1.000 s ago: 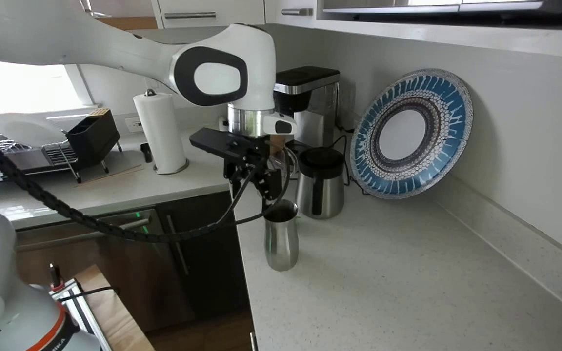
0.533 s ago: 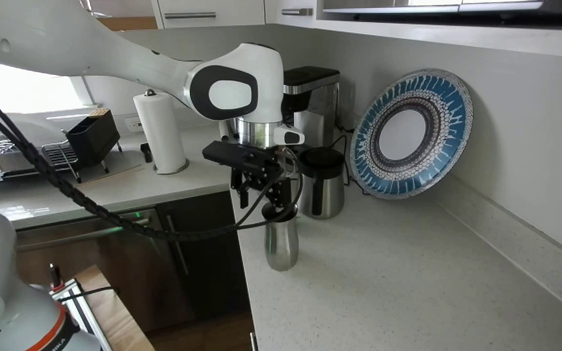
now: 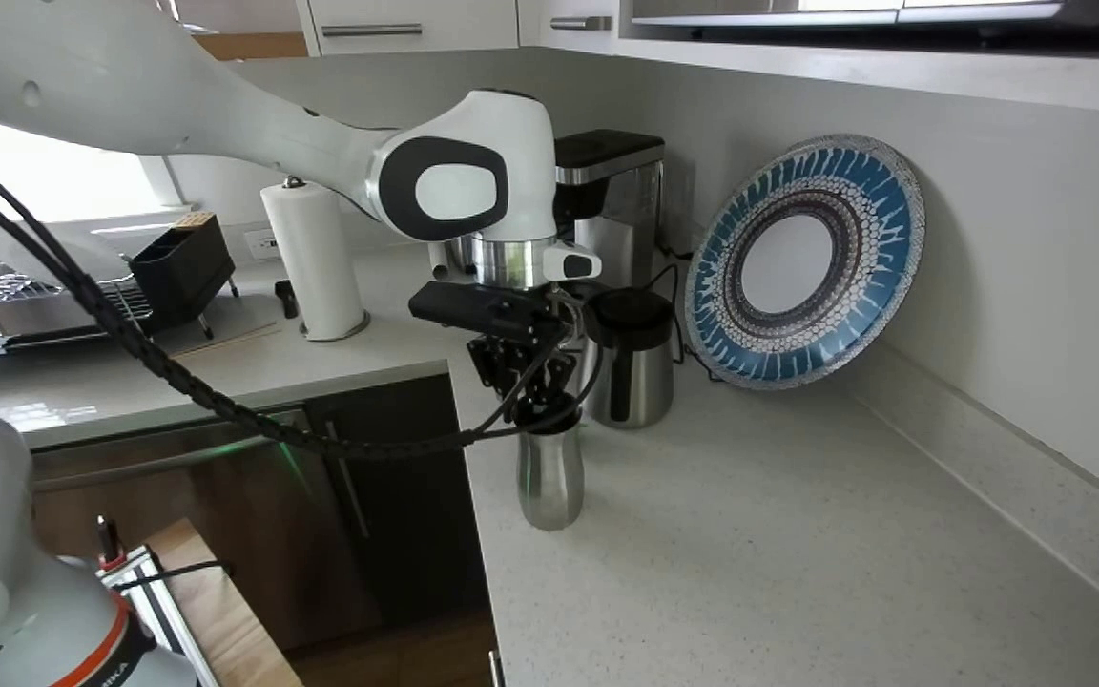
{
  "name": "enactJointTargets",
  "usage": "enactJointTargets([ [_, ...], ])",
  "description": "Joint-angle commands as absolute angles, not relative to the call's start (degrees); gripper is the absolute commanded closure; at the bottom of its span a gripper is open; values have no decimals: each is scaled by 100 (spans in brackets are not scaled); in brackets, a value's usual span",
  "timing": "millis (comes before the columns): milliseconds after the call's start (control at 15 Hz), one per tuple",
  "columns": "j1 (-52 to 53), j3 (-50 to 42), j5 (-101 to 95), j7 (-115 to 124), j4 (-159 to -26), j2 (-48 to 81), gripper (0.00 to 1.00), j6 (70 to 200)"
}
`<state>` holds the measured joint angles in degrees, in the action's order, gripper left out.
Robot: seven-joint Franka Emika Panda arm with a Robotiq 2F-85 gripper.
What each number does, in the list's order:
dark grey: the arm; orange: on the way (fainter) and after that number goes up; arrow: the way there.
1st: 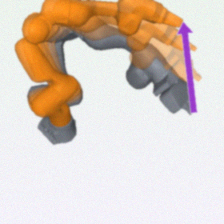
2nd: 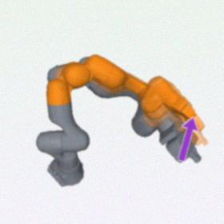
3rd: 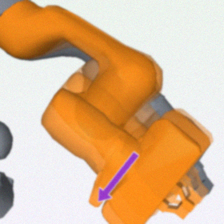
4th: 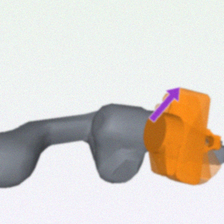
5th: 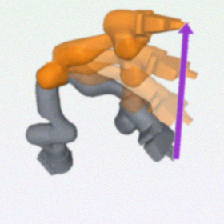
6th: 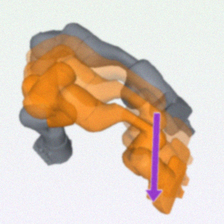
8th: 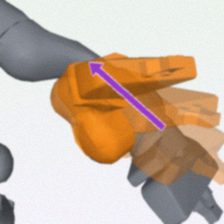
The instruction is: Move the metallic cup from right to left of the worktop
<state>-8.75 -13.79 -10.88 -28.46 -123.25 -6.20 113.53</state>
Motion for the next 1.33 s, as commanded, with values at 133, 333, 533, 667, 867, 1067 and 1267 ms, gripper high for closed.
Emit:
enactJointTargets([
  [133,-950,-1280,-1579,-2520,-12468,-749,100,11605],
  [333,-942,-1269,-1619,-2409,-12499,-851,99,11538],
  [533,-900,-1191,-1618,-2289,-12671,-1319,99,11403],
  [667,-832,-1079,-1646,-2322,-12953,-1846,99,11359],
  [867,-673,-897,-1499,-2539,-13272,-2499,99,11097],
  [1067,-296,-767,-1342,-3061,-13472,-3026,99,10712],
  [1267,200,-718,-1061,-3590,-13399,-3284,99,10308],
])
